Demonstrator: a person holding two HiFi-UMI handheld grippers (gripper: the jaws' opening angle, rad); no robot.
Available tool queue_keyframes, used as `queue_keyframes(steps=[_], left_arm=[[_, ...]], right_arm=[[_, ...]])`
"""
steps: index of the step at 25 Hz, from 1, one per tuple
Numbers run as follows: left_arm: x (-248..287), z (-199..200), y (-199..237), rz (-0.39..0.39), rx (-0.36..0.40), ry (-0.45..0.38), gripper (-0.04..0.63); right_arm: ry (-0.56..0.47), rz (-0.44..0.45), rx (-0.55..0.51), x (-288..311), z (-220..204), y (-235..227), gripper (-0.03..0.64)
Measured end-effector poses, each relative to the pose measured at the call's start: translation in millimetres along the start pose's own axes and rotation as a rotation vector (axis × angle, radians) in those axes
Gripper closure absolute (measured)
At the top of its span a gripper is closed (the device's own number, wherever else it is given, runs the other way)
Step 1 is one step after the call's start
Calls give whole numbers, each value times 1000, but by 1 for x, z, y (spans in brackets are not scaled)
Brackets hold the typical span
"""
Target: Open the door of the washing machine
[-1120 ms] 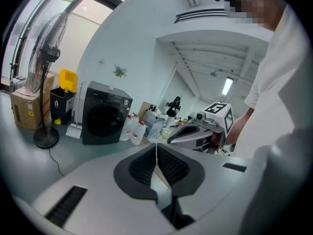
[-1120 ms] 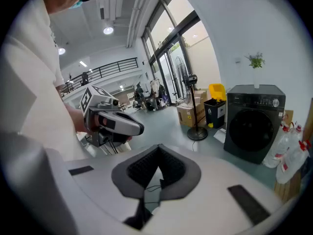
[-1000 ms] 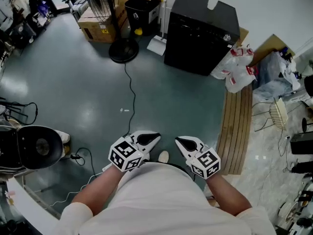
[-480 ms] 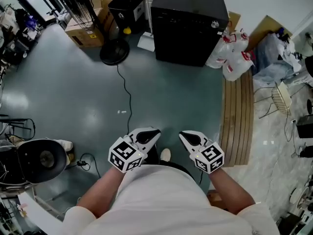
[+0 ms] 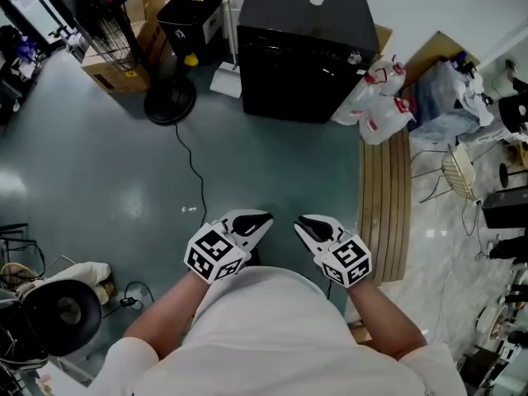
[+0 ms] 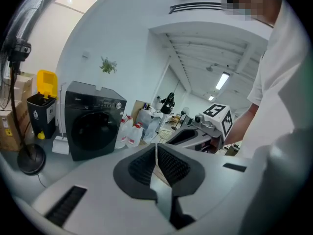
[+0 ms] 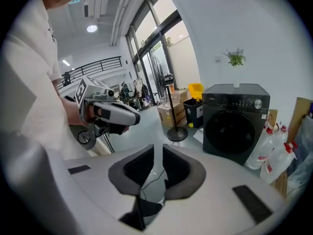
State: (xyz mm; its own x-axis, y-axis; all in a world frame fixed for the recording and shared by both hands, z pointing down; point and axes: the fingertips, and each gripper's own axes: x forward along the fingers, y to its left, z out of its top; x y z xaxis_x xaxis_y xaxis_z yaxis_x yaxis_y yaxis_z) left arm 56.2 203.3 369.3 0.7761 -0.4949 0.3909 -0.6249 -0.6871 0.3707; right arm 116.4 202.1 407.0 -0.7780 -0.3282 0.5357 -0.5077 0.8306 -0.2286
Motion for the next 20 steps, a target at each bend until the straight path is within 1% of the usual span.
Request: queue_keyframes(steps=[3,5,9,11,14,18,20], left_arm=[[5,23,33,-28,36,-3,572],[5,33,59,-32,52,3,572],[-3,47,103,-14,20,3,572],[-8,52,119,13,-2,-14,572],[-11,55,143,71,-56,-44,572],[-7,59,169,148,-123,-76,572],[1,63,183,187,-149,-83,572]], right_arm=[[40,-9,-67,28,27,-29,545],[66,-16,-112,51,45,-49,545],[127,-9,-204,96,77,-85,545],[165,11,-270,118,90,-104,544],[224,49,-366,156,107,-137,543],[301,88,-512,212,121,-191,541],[357,110,-591,241,128,-219,532]])
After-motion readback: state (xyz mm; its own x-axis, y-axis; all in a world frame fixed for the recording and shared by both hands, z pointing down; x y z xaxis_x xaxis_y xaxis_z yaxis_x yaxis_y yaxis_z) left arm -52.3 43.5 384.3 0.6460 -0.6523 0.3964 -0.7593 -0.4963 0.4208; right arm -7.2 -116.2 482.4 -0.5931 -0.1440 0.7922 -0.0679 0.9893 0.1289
